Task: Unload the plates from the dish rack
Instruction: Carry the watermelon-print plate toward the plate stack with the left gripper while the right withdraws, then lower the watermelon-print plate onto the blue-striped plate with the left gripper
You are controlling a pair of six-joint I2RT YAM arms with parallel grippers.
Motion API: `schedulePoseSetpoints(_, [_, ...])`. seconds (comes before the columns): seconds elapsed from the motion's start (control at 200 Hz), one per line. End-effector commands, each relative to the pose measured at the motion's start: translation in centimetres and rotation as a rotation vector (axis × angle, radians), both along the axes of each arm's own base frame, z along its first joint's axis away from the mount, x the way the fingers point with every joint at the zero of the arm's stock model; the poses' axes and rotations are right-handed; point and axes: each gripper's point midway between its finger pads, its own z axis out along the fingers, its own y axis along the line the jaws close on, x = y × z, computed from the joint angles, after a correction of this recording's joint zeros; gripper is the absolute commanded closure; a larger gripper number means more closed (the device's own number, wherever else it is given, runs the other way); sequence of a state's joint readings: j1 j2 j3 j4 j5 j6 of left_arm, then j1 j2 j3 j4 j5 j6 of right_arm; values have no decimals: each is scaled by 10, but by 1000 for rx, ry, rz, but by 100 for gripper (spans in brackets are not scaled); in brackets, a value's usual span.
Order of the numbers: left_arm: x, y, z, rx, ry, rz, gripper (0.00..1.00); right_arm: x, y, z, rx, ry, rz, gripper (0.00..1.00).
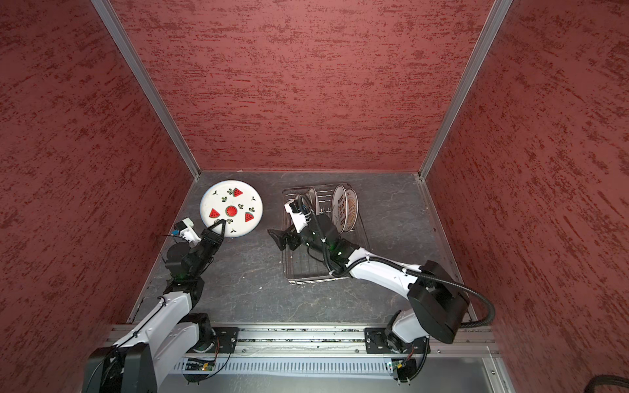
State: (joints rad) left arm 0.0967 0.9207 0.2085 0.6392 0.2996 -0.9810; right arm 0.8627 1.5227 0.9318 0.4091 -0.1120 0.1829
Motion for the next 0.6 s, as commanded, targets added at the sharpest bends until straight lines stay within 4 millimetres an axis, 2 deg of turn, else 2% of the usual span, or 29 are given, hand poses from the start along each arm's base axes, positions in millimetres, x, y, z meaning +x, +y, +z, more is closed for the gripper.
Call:
schedulePoseSetpoints(0.0, [11,15,44,-35,-128,58,92,21,11,-9,-49,40,-70,1])
schedulePoseSetpoints(0.22, [36,36,27,-55,-49,133,93,36,39,-32,-71,96,-44,1])
schedulePoseSetpoints(0.341, [45,50,17,-81,-15,197,94,52,41,-41,-89,94,-121,1])
schedulePoseSetpoints(0.591, [66,71,-2,-80,79,307,94,63,54,-51,-99,73,-146,1])
